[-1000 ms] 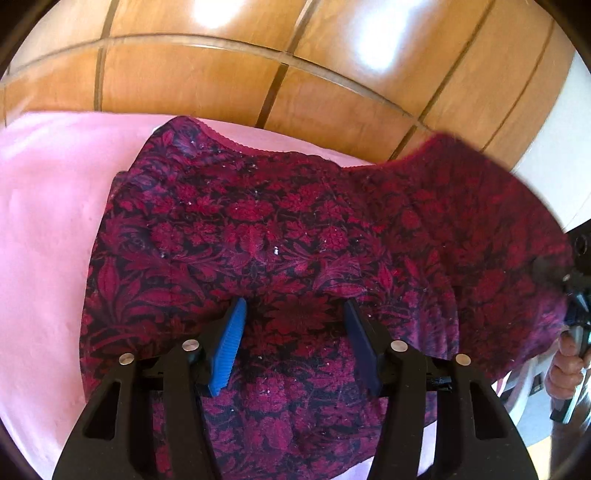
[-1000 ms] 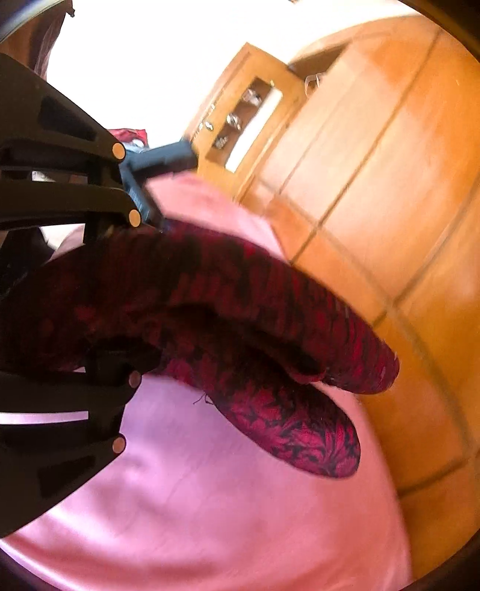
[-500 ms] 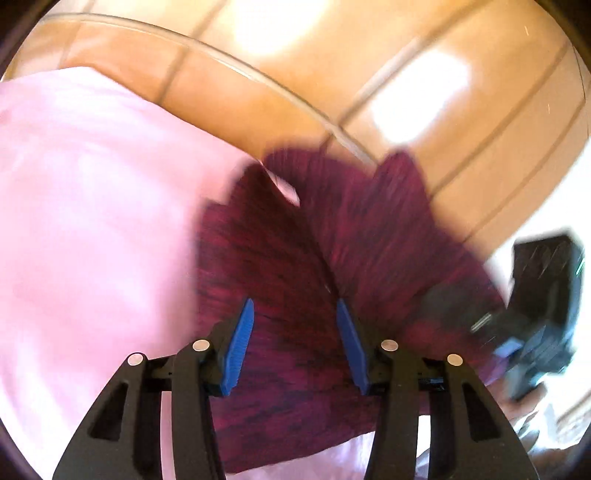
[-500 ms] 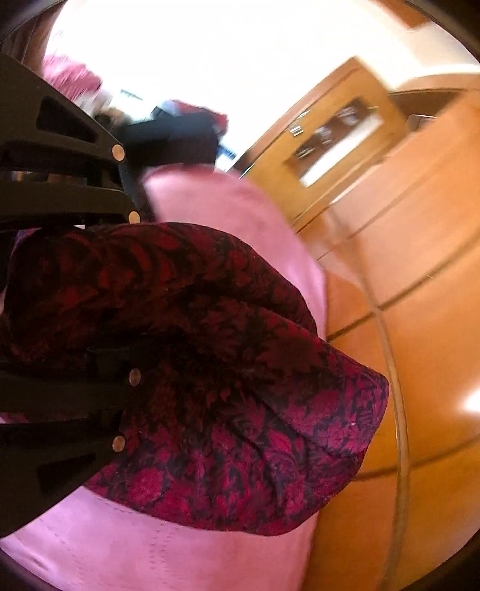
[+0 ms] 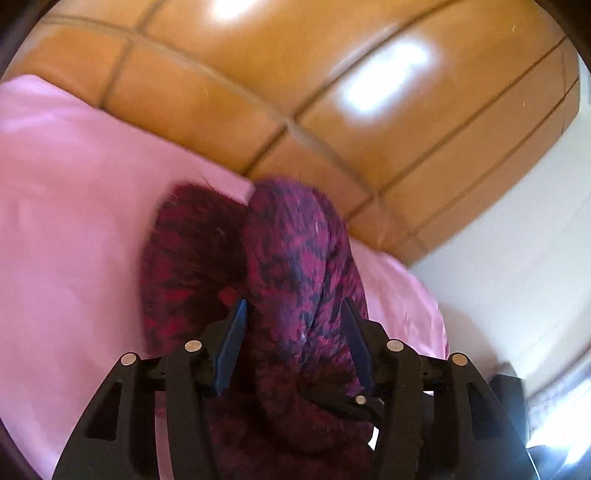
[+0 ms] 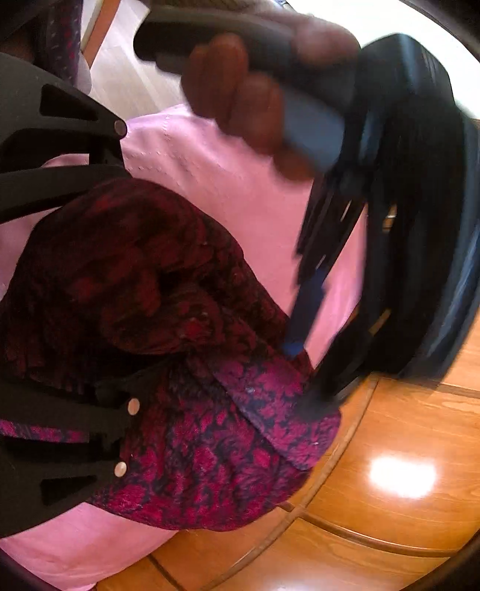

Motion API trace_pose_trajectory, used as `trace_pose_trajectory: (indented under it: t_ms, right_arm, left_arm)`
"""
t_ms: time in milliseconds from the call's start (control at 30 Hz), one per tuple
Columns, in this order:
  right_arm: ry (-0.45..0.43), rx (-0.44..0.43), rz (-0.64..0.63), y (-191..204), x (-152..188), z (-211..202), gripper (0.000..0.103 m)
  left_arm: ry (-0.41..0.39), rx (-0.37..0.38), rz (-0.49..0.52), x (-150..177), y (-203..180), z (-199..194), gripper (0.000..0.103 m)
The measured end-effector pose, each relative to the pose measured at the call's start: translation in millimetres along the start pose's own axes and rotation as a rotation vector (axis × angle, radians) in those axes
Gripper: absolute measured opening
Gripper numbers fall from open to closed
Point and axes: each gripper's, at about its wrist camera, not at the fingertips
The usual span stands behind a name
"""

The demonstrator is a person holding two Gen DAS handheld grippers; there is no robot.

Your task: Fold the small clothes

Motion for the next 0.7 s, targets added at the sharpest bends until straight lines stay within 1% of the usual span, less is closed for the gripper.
trace_pose_trajectory:
  t_ms: [33,67,133,200,300,333,367,400,433,467,500,533,600,633,700]
  right_arm:
    - [-0.012,-0.010,0.005,-0.6,-0.4,-3.7,0.069]
    - [-0.018,-0.017,0.008,-1.1,-0.7,-6.5,0.072]
    - [-0.029,-0.089,0.035,-6.3,-1.8,-18.0,0.079]
    - [-0.029,-0.228,0.119,-23.3,0.9,-37.4,0.082]
    - [-0.044,-0.404,0.249,-55.6,8.8,-67.6,0.086]
    - [-0.055,-0.435,0.286,-65.0,11.7,-74.4,0.087]
    - [-0.067,-0.447,0.324,-77.1,13.6,-81.5,0.087]
    - [-0.074,-0.433,0.361,-88.7,21.0,-83.3,0.087]
    - [-0.073,-0.395,0.378,-99.3,26.8,-81.6,0.086]
    - [-0.064,-0.351,0.391,-111.5,26.7,-71.1,0.086]
    - [-0.040,-0.310,0.410,-122.2,28.4,-52.7,0.081]
    - [-0.023,-0.297,0.424,-130.1,31.2,-38.7,0.076]
    - [-0.007,-0.285,0.432,-135.1,32.5,-16.9,0.073]
    - [-0.009,-0.269,0.415,-135.2,29.6,-6.2,0.073]
    - [-0.007,-0.238,0.373,-124.0,20.8,11.6,0.073]
  left_arm:
    - [0.019,-0.007,0.011,-2.7,-2.7,8.1,0.041]
    - [0.049,-0.032,0.030,-4.2,-6.5,17.9,0.023]
    - [0.055,-0.051,0.033,-5.1,-9.8,24.2,0.018]
    - [0.045,-0.057,0.029,-10.8,-7.1,22.3,0.017]
    - [0.039,-0.074,0.046,-13.4,-10.9,16.9,0.016]
    - [0.039,-0.082,0.054,-15.4,-11.8,17.1,0.016]
    - [0.037,-0.090,0.063,-14.4,-13.5,13.5,0.016]
    - [0.036,-0.096,0.067,-13.4,-14.7,11.0,0.016]
    - [0.034,-0.102,0.068,-14.1,-14.8,12.0,0.016]
    - [0.030,-0.115,0.071,-13.6,-14.6,9.4,0.016]
    - [0.028,-0.130,0.071,-12.0,-13.4,8.9,0.016]
    - [0.026,-0.152,0.069,-10.3,-13.2,8.6,0.016]
    - [0.021,-0.199,0.045,-3.3,-6.1,5.0,0.015]
    - [0.020,-0.242,0.021,2.9,1.7,2.7,0.015]
    - [0.024,-0.331,0.008,12.5,10.7,2.9,0.016]
Point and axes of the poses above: each gripper's, at about its wrist camera, not at the fingertips, and z roughly the way its jaws point, y to its left, x to its underside, and after that the axes turned 6 degrees about z, right-handed
